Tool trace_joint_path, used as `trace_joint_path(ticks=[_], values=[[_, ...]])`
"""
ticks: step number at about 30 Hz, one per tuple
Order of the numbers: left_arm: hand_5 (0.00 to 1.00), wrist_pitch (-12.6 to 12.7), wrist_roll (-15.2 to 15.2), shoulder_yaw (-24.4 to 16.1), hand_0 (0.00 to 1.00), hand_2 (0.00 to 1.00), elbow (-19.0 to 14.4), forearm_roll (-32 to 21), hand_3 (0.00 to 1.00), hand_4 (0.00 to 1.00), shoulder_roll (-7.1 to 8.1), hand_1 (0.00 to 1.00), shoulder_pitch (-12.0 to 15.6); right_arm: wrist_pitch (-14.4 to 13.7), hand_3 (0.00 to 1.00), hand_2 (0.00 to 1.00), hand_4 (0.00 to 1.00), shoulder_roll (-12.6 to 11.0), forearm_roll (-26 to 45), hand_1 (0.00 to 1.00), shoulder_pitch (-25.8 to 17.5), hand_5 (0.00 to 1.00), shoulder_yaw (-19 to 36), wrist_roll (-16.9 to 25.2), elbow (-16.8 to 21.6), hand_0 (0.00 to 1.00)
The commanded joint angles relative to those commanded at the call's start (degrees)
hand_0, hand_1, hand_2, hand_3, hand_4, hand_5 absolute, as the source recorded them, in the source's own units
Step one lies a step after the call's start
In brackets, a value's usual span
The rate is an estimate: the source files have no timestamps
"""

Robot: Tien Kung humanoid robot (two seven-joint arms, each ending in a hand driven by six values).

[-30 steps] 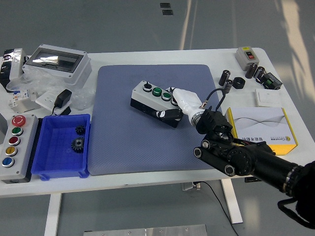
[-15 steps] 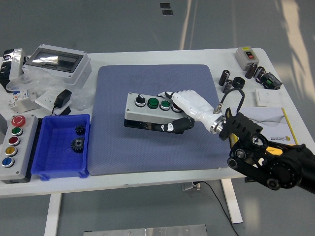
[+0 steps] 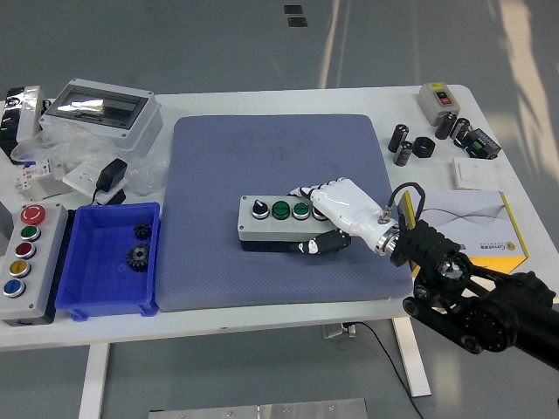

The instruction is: Pick up the button,place it on the desk,press the button,press the button

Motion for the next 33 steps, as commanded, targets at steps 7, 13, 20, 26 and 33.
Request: trace_joint_path(ticks=[7,13,20,26,33], values=[[0.231,0.0,0.8,-0.4,0.625,0.541,0.0,0.4,0.594,0.611,0.12,0.591,0.0,0.5,0.526,0.540,0.041,-0.6,3.1,0.533,0.4,0.002,-1.0,0.0,-0.1,0.568],[0.232,0.1,1.1,-0.5,0.625,0.541,0.0,0.4,0.593,0.612,0.08,0.592,0.2,0.3,0.668,0.667,0.165,-1.0,4.8,0.685,0.4,0.030,-1.4,0.3,-0.3,0.734],[0.235,0.1,1.1,-0.6,0.623,0.540,0.0,0.5,0.593,0.611,0.06,0.591,0.2,0.1,0.837,0.820,0.399,-1.2,5.6,0.825,0.4,0.034,-1.6,0.4,-0.1,0.907],[0.233,0.1,1.2,-0.8,0.623,0.540,0.0,0.7,0.593,0.611,0.05,0.591,0.3,0.3,0.863,0.828,0.427,-2.0,7.7,0.834,0.6,0.039,-2.3,0.5,0.5,0.919],[0.230,0.1,1.3,-1.0,0.622,0.540,0.0,0.9,0.593,0.610,0.01,0.591,0.3,1.0,0.870,0.830,0.448,-2.7,10.4,0.835,0.9,0.051,-3.0,0.8,1.0,0.922]])
